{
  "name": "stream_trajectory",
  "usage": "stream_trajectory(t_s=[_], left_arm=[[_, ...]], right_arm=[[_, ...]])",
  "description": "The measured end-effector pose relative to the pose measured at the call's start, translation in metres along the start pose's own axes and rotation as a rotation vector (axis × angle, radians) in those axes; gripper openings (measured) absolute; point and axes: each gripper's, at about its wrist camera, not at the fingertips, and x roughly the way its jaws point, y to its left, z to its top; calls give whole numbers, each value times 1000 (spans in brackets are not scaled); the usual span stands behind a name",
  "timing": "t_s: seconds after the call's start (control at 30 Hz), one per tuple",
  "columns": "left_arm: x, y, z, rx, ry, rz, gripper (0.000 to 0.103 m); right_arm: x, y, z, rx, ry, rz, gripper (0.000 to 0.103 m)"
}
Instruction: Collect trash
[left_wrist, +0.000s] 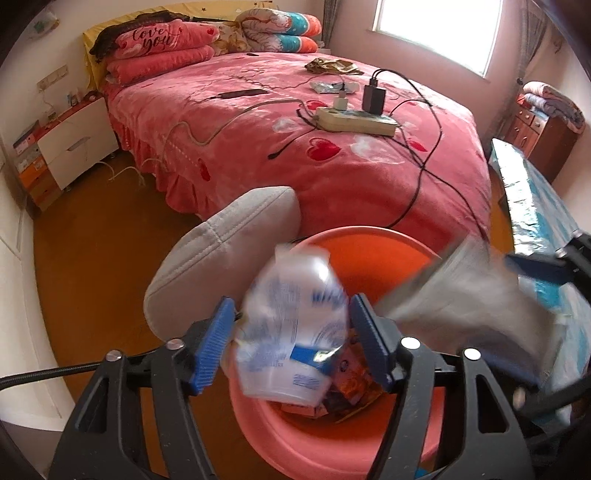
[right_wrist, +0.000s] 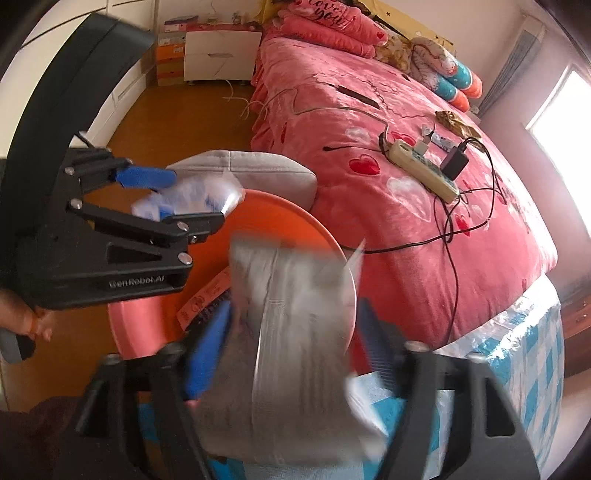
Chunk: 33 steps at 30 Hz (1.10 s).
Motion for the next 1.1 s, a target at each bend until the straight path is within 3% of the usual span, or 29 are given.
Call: stream_trajectory(t_s=[0.1,0.5,0.6,1.1], left_arm=[[1,2,1,-2,1,25,78],[-10,-13,8,38,-36,70,81],[-17,-25,8,71,-67,83,92],[-53,-81,18,179,-192,56,96]], right_arm=[[-2,-3,-4,10,-11,15,86],[-46,-65,-28,266,-94,-33,89],[-55,-75,-38,312,-101,-50,90],[-95,-104,-88,551,-120,-10,93]])
